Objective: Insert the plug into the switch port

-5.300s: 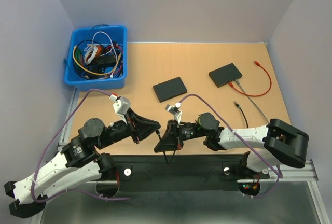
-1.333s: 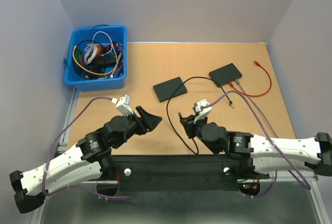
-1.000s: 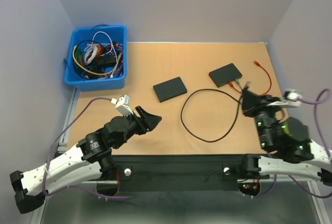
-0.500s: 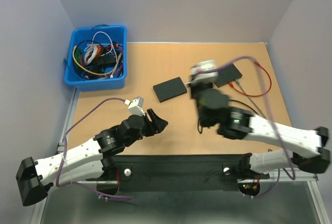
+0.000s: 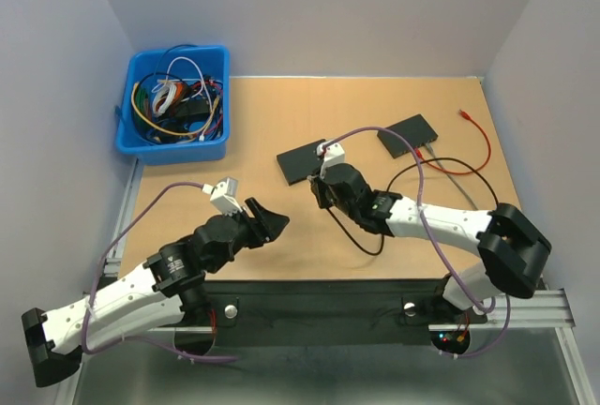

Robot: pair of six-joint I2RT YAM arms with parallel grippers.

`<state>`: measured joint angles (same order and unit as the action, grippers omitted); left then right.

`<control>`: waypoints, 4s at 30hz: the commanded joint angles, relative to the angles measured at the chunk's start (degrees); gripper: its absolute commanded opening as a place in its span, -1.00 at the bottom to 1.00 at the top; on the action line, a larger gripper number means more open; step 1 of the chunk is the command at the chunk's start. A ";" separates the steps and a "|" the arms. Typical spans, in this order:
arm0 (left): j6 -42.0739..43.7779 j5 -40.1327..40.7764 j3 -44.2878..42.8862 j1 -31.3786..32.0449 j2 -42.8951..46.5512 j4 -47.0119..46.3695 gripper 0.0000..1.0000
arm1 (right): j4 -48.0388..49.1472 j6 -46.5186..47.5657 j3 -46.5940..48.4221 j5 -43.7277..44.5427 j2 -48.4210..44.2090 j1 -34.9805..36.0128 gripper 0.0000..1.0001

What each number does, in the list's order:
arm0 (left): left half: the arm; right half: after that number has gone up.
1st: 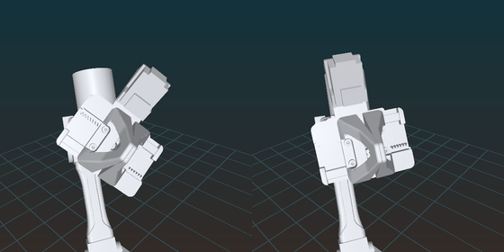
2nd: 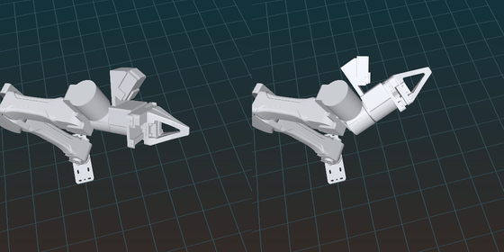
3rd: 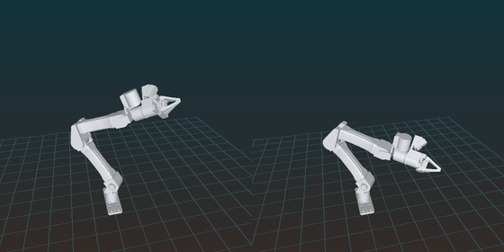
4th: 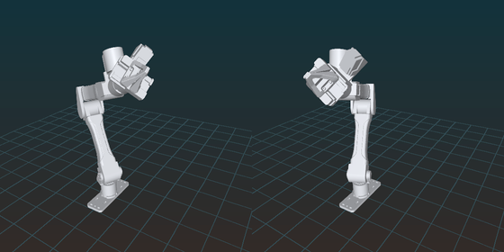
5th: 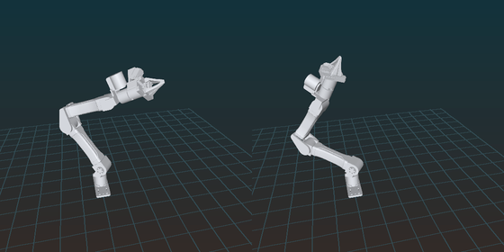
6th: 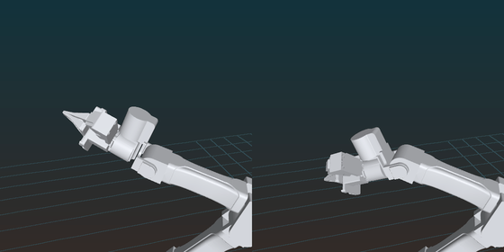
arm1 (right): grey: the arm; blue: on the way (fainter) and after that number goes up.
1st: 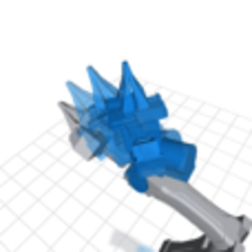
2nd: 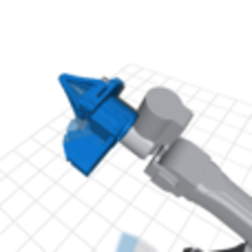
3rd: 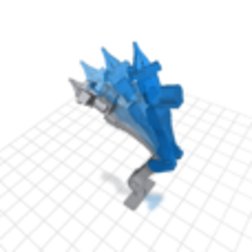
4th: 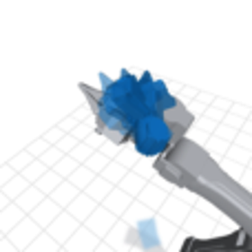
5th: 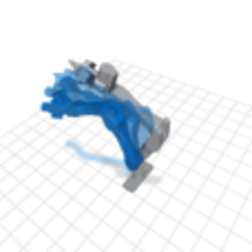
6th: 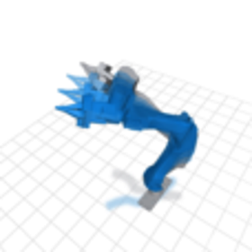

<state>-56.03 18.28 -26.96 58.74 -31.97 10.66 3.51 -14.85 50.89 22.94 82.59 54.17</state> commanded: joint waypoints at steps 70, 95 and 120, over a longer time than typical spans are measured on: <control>3.49 -11.53 -0.12 -4.28 -52.59 -38.16 0.08 | 26.11 -7.11 1.32 -27.42 33.52 -13.04 -0.99; -1.01 1.41 8.16 -2.14 -28.07 -13.83 0.27 | 16.28 -11.61 -14.94 -11.52 7.51 -11.81 -0.99; 21.65 -0.62 -9.16 -17.34 -26.91 -10.38 0.52 | 15.83 -16.70 -27.60 -15.47 -1.72 -5.22 -0.99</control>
<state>-41.93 20.34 -35.03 44.58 -57.21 6.11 18.39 -30.15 25.23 6.70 80.86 46.61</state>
